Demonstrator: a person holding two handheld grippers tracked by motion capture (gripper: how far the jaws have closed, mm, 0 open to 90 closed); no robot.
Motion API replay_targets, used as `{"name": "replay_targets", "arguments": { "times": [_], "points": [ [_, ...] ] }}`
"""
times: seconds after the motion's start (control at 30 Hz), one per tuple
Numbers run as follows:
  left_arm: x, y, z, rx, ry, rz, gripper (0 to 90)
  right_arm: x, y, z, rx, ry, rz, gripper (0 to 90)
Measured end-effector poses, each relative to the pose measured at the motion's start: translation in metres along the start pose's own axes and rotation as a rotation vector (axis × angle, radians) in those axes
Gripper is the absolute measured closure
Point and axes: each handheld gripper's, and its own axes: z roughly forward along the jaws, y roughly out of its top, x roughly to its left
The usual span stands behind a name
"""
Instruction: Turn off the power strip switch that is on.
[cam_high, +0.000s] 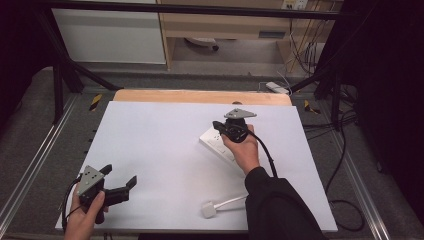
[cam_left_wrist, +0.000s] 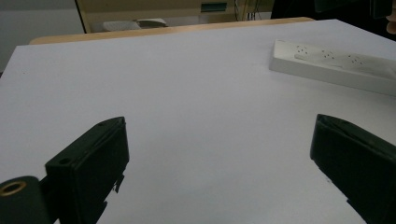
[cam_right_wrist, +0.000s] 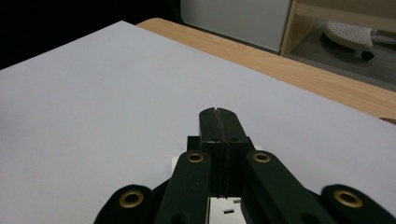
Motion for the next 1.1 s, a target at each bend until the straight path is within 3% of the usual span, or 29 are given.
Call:
{"name": "replay_targets", "arguments": {
  "times": [0.5,1.1],
  "points": [
    [-0.001,0.000,0.000,-0.002,-0.003,-0.002,4.4,0.004,-0.008,0.013,0.084,0.006,0.008,90.0],
    [0.000,0.000,0.000,-0.003,-0.003,0.003,4.3,0.007,-0.015,0.022,0.147,0.014,0.012,90.0]
  ]
}}
